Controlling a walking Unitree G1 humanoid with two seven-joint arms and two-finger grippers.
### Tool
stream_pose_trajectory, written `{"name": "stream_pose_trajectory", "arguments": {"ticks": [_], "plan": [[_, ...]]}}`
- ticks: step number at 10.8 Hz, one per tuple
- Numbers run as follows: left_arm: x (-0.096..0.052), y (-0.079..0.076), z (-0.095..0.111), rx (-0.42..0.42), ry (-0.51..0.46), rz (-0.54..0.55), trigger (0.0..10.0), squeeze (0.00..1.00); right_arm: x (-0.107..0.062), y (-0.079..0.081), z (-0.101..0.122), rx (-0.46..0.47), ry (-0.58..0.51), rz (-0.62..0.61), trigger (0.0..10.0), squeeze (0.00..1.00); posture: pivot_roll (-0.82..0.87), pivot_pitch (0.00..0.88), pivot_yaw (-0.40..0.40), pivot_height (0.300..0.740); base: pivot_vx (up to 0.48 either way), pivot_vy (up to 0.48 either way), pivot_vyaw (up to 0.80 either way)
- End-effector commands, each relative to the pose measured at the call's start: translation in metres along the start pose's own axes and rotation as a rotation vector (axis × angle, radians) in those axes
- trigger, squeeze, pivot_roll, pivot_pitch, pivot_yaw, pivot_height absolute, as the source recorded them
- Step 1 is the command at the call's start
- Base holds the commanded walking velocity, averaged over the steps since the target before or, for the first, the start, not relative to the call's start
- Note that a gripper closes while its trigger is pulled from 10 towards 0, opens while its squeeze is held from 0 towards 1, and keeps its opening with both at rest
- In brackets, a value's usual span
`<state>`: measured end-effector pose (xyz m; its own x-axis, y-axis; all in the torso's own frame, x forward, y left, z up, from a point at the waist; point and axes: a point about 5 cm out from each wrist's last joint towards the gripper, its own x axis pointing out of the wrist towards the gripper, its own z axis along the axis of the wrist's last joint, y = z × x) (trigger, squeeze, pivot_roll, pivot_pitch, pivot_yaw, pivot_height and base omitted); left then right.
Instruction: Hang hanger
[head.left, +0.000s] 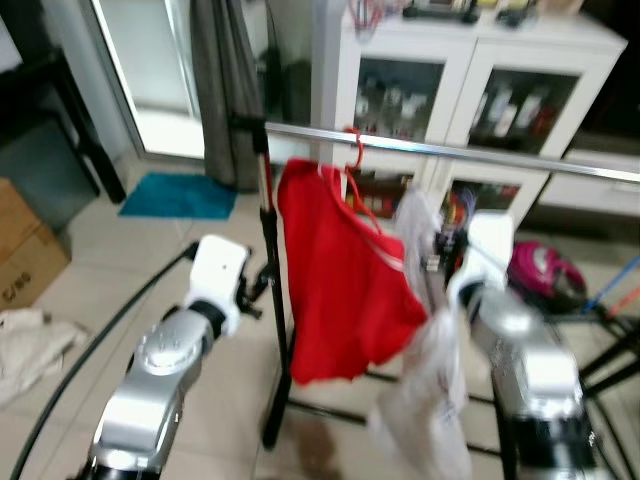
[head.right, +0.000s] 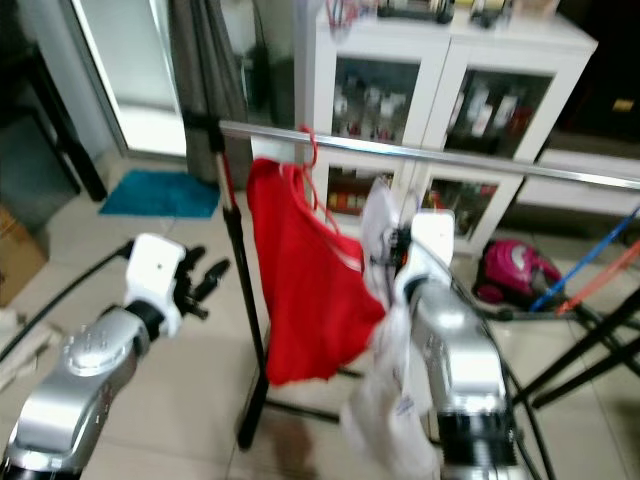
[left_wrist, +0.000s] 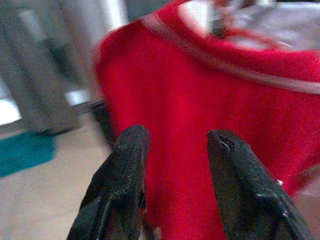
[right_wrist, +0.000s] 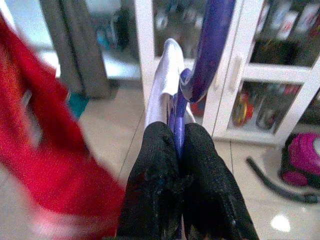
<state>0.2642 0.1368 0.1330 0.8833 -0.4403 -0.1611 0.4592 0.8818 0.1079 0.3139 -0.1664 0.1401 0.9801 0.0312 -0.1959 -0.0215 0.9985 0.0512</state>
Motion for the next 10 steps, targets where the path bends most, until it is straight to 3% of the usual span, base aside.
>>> {"name": "stream_pose_trajectory", "arguments": {"ticks": [1, 3, 4, 5, 7, 8, 10], "plan": [[0.002, -0.014, 0.011, -0.022, -0.042, -0.096, 10.0, 1.0, 0.0, -0.008, 0.016, 0.012, -0.07, -0.028, 10.0, 0.0, 0.14, 0.0, 0.004, 0.74, 0.0, 0.0, 0.0], [0.001, -0.026, 0.026, 0.027, -0.062, -0.229, 10.0, 1.0, 0.013, -0.008, 0.041, 0.034, -0.151, -0.037, 10.0, 0.0, 0.14, 0.0, 0.0, 0.74, 0.0, 0.0, 0.0], [0.001, -0.029, 0.029, 0.04, -0.062, -0.266, 10.0, 0.07, 0.021, -0.009, 0.046, 0.024, -0.15, -0.043, 10.0, 0.0, 0.15, 0.0, -0.003, 0.74, 0.0, 0.0, 0.0], [0.0, -0.032, 0.031, 0.048, -0.061, -0.291, 10.0, 0.0, 0.028, -0.01, 0.048, 0.011, -0.137, -0.057, 10.0, 0.0, 0.15, 0.0, -0.004, 0.74, 0.0, 0.0, 0.0], [0.001, -0.037, 0.037, 0.06, -0.05, -0.36, 10.0, 0.0, 0.052, -0.005, 0.054, -0.003, -0.069, -0.063, 10.0, 0.0, 0.15, 0.0, 0.001, 0.74, 0.0, 0.0, 0.0], [0.001, -0.037, 0.038, 0.062, -0.047, -0.372, 10.0, 0.0, 0.057, -0.004, 0.054, -0.007, -0.048, -0.066, 10.0, 0.0, 0.16, 0.0, 0.001, 0.74, 0.0, 0.0, 0.0], [-0.001, -0.04, 0.041, 0.078, -0.026, -0.421, 10.0, 0.0, 0.08, 0.004, 0.061, 0.027, 0.017, -0.041, 10.0, 0.0, 0.18, 0.0, -0.006, 0.74, 0.0, 0.0, 0.0]]}}
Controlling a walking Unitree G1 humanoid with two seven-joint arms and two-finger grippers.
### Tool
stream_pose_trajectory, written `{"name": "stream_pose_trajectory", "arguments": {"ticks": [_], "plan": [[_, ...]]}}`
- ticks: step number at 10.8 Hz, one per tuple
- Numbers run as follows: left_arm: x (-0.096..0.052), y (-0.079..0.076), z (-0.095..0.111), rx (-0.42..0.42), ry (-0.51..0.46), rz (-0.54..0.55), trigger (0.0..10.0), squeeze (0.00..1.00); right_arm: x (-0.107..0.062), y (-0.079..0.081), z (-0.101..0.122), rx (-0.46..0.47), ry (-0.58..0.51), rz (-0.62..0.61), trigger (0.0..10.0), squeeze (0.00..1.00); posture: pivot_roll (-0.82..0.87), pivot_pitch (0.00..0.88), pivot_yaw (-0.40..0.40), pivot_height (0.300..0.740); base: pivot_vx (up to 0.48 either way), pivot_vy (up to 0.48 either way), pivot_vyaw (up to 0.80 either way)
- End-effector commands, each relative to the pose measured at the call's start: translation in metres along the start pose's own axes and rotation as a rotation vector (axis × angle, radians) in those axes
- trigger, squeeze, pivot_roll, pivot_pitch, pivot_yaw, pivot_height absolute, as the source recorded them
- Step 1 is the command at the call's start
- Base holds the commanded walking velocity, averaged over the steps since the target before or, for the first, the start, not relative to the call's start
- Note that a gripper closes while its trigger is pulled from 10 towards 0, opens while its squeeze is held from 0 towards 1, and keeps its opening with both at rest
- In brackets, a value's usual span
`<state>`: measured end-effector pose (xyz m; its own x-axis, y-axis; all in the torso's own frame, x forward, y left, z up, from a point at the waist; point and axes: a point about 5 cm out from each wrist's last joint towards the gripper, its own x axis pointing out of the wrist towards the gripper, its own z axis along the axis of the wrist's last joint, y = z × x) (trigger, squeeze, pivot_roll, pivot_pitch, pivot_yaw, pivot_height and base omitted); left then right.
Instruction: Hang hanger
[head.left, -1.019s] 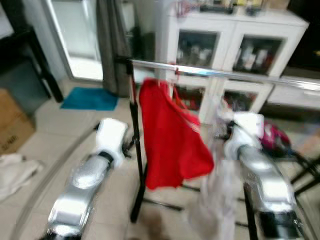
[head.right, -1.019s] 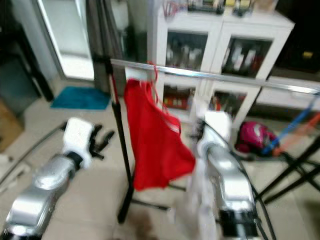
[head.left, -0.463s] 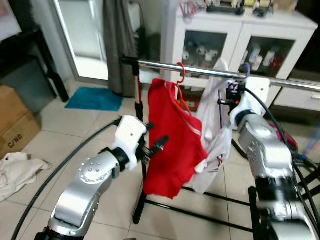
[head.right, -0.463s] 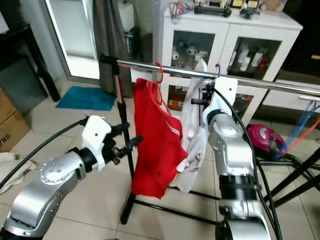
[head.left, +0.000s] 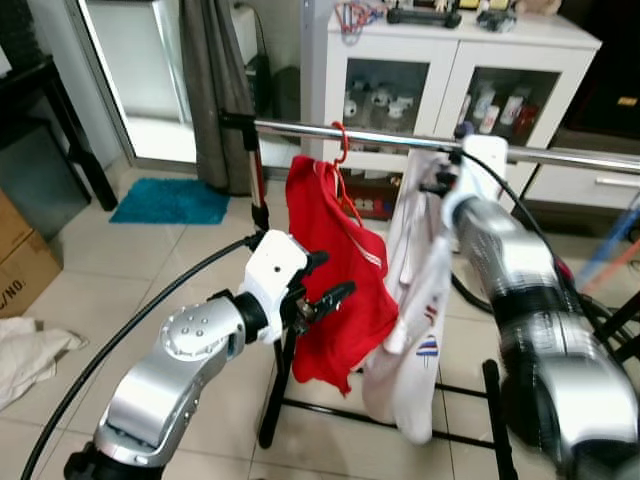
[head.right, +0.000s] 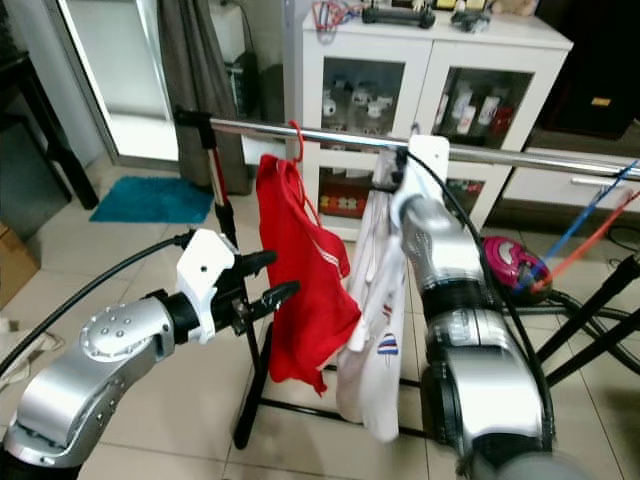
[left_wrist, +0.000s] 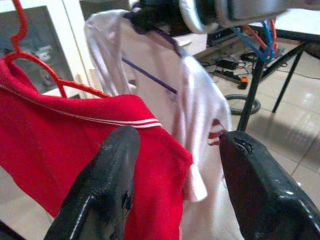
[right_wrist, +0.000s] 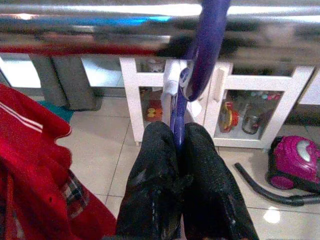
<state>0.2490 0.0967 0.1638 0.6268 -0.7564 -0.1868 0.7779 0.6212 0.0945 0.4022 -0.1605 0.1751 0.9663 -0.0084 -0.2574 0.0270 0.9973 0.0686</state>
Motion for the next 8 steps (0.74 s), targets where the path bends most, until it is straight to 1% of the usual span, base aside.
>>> {"name": "stream_pose_trajectory", "arguments": {"ticks": [1, 3, 4, 5, 7, 8], "plan": [[0.0, 0.0, 0.006, 0.021, -0.003, -0.013, 10.0, 0.0, 0.001, 0.0, 0.011, -0.004, -0.034, 0.012, 10.0, 0.0, 0.18, 0.0, -0.008, 0.74, 0.0, 0.0, 0.0], [-0.005, -0.002, 0.003, 0.013, 0.025, -0.022, 10.0, 0.0, 0.004, 0.005, 0.0, -0.055, 0.052, 0.062, 10.0, 0.0, 0.19, 0.0, -0.025, 0.74, 0.0, 0.0, 0.0], [-0.007, -0.003, 0.001, 0.003, 0.034, -0.034, 10.0, 0.0, 0.004, 0.004, -0.012, -0.061, 0.108, 0.08, 10.0, 0.78, 0.19, 0.0, -0.028, 0.74, 0.0, 0.0, 0.0], [-0.008, -0.005, 0.001, -0.005, 0.038, -0.054, 10.0, 0.0, 0.004, 0.0, -0.019, -0.05, 0.133, 0.08, 10.0, 1.0, 0.19, 0.0, -0.024, 0.74, 0.0, 0.0, 0.0], [-0.007, -0.004, 0.001, -0.011, 0.039, -0.056, 10.0, 0.0, 0.0, -0.01, -0.02, -0.041, 0.104, 0.08, 10.0, 1.0, 0.17, 0.0, -0.008, 0.74, 0.0, 0.0, 0.0], [-0.004, -0.001, 0.0, -0.023, 0.036, -0.03, 10.0, 0.0, -0.009, -0.02, -0.012, -0.076, 0.018, 0.11, 10.0, 1.0, 0.16, 0.0, 0.007, 0.74, 0.0, 0.0, 0.0]]}}
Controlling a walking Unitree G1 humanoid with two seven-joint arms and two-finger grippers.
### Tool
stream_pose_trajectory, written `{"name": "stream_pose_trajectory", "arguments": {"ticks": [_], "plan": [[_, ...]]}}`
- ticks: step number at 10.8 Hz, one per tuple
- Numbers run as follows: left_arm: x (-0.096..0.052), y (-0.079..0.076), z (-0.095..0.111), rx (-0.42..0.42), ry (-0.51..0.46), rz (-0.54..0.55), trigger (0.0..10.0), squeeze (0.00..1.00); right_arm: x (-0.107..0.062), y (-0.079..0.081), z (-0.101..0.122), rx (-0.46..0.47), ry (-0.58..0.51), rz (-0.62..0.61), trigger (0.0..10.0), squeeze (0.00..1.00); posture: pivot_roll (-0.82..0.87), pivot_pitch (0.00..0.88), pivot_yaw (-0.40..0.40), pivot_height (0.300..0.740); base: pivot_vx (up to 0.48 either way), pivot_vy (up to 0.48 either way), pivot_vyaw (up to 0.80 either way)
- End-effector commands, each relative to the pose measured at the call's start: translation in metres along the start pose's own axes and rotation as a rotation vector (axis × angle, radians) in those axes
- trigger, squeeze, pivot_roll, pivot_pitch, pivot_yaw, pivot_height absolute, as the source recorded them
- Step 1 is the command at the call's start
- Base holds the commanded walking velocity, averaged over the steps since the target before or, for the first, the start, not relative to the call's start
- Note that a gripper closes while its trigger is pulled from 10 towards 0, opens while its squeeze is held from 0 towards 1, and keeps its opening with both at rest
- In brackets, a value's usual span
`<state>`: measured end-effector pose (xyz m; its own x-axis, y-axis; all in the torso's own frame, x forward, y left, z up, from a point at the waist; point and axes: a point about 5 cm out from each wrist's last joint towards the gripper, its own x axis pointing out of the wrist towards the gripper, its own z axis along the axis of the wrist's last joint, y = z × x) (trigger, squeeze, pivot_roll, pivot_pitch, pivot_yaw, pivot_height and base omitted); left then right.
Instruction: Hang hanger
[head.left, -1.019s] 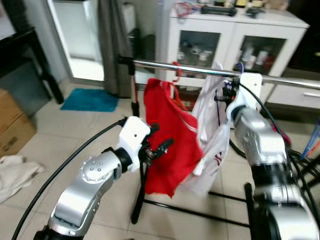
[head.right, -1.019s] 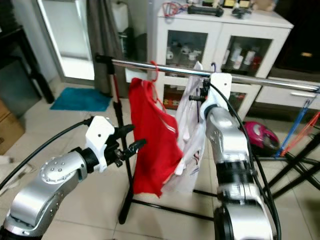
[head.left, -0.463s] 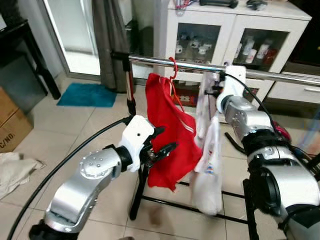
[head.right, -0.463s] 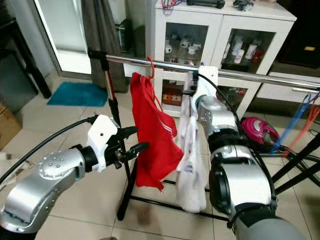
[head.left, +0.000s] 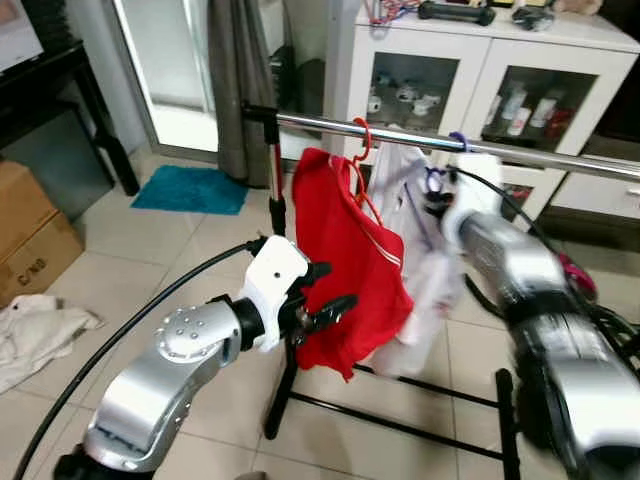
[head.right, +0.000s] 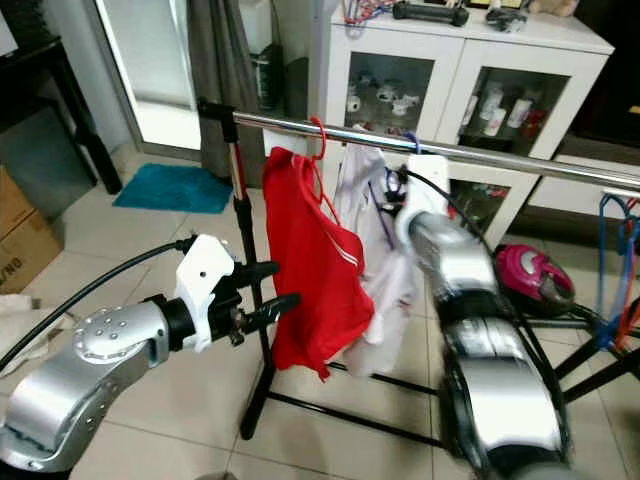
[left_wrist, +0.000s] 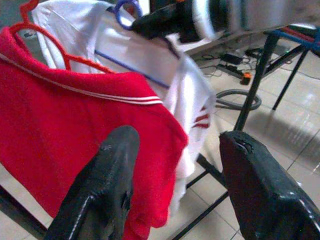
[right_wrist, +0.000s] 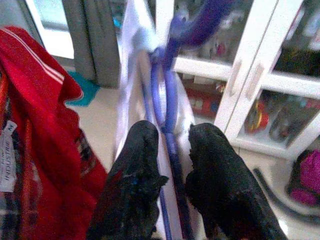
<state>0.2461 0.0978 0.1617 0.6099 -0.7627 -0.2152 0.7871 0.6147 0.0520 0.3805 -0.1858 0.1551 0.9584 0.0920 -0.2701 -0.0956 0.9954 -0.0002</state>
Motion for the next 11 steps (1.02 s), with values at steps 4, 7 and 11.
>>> {"name": "stream_pose_trajectory", "arguments": {"ticks": [4, 7, 11], "plan": [[0.007, 0.028, 0.0, -0.033, -0.164, 0.323, 10.0, 0.35, -0.106, -0.001, 0.018, 0.047, -0.187, 0.227, 10.0, 1.0, 0.09, 0.0, 0.053, 0.74, 0.0, 0.0, 0.0], [-0.001, 0.033, -0.015, -0.027, -0.08, 0.39, 10.0, 0.14, -0.138, 0.02, -0.015, 0.042, -0.154, 0.24, 10.0, 1.0, 0.06, 0.0, 0.082, 0.74, 0.0, 0.0, 0.0], [-0.001, 0.02, -0.024, -0.006, -0.076, 0.389, 10.0, 0.0, -0.14, 0.028, -0.041, -0.029, -0.101, 0.199, 10.0, 1.0, 0.07, 0.0, 0.062, 0.74, 0.0, 0.0, 0.0]]}}
